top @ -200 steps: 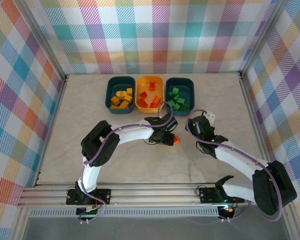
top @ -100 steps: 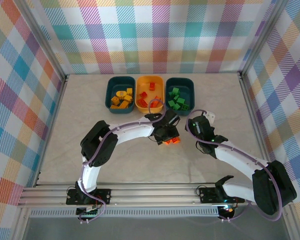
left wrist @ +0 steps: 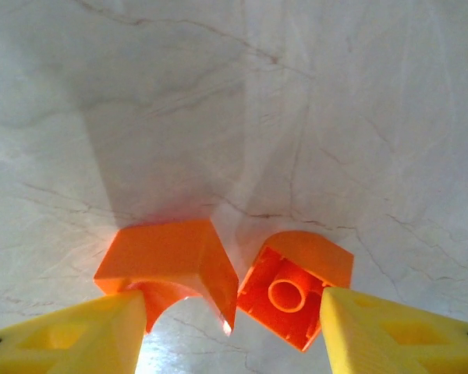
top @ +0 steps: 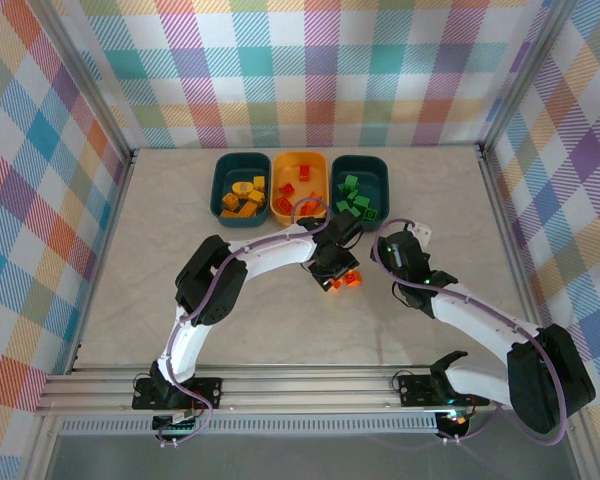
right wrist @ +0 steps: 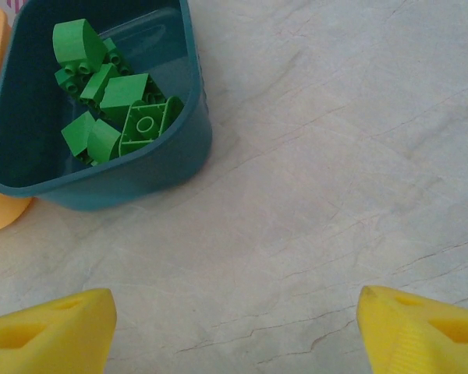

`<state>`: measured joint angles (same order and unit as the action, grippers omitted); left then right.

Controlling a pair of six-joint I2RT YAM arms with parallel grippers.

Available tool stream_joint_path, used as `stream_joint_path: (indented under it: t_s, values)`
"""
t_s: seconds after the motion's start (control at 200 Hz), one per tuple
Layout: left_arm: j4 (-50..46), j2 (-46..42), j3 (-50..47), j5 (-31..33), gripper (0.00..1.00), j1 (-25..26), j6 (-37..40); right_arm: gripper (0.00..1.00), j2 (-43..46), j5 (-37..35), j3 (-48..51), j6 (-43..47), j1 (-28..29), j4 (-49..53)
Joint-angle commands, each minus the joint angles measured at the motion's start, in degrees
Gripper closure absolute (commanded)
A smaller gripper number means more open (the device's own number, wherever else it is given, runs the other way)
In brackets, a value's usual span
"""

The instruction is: Sort the legos into containers by color

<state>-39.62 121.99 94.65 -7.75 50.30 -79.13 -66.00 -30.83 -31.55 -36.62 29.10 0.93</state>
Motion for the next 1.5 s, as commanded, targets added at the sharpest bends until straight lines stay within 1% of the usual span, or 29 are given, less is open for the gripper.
stream_joint_path:
  t_s: [0.0,0.165,0.455,0.515,0.57,0.615,0.67,0.745,0.82,0.88,0.935,0.985,1.03,1.085,1.135,1.19,1.285,1.37,1.495]
  values:
    - [-4.5,1.38,0.49,-1.28,0.39,-0.43,-1.04,0.19,0.87,0.33,-0.04,0.5,-0.19,-0.65]
    - [-5.08,-0.67,1.42,-0.46,0.39,-0.47,0.18,0.19,0.87,0.33,-0.02,0.41,-0.23,-0.66]
    - [-4.3,-2.04,0.17,-1.73,0.39,-0.14,0.46,0.19,0.43,0.87,-0.12,0.41,-0.23,-0.91]
    - [-3.81,-2.01,0.19,-0.82,0.39,0.39,2.22,0.19,0.34,0.91,-0.1,0.41,-0.17,-0.85]
    - [-3.98,-2.33,0.27,1.54,0.39,1.16,5.21,0.19,0.34,0.86,-0.1,0.41,-0.19,-0.78]
    - [-3.53,-2.77,0.27,3.73,0.39,1.86,9.45,0.19,0.42,0.73,-0.17,0.51,-0.19,-0.68]
    - [-5.11,-3.57,0.23,7.66,0.39,2.5,14.2,0.19,0.74,0.6,-0.09,0.5,-0.19,-0.57]
    - [-5.77,-5.72,-2.28,13.3,0.38,3.3,19.94,0.19,1.06,0.43,0.08,0.5,-0.14,-0.39]
    - [-4.01,-8.17,-6.05,15.83,0.38,3.66,25.71,0.19,1.53,0.21,0.13,0.34,-0.19,-0.24]
    - [-1.4,-9.54,-8.39,15.12,0.37,3.83,31.49,0.19,1.73,0.16,0.15,0.09,-0.14,-0.01]
    - [-2.09,-9.92,-8.78,16.33,0.36,4.22,35.08,0.19,1.75,0.27,0.24,-0.1,-0.19,-0.07]
    - [0.54,-10.47,-9.96,14.95,0.34,4.98,41.06,0.19,1.67,0.17,0.23,-0.27,-0.27,-0.02]
    - [0.9,-10.6,-10.25,15.22,0.34,5.69,44.21,0.19,1.65,0.01,0.2,-0.67,-0.48,0.36]
    - [2.53,-10.48,-10.32,13.25,0.33,6.74,50.0,0.19,1.73,-0.1,0.31,-1.26,-1.01,0.94]
    - [2.18,-10.3,-9.88,14.71,0.34,7.79,52.65,0.19,2.03,-0.33,0.28,-2.2,-1.77,1.88]
    - [2.84,-10.45,-9.54,13.13,0.34,8.76,56.4,0.19,2.71,-0.26,0.68,-3.37,-2.82,2.67]
    - [4.16,-11.27,-9.45,10.72,0.34,10.09,60.15,0.19,4.32,0.19,1.63,-5.07,-4.86,3.7]
    - [5.01,-11.48,-9.19,8.26,0.33,10.86,61.98,0.19,5.52,1.64,2.44,-6.58,-6.85,4.21]
    - [2.31,-8.0,-6.4,9.4,0.34,11.29,62.39,0.19,5.61,4.53,2.91,-7.79,-8.97,3.93]
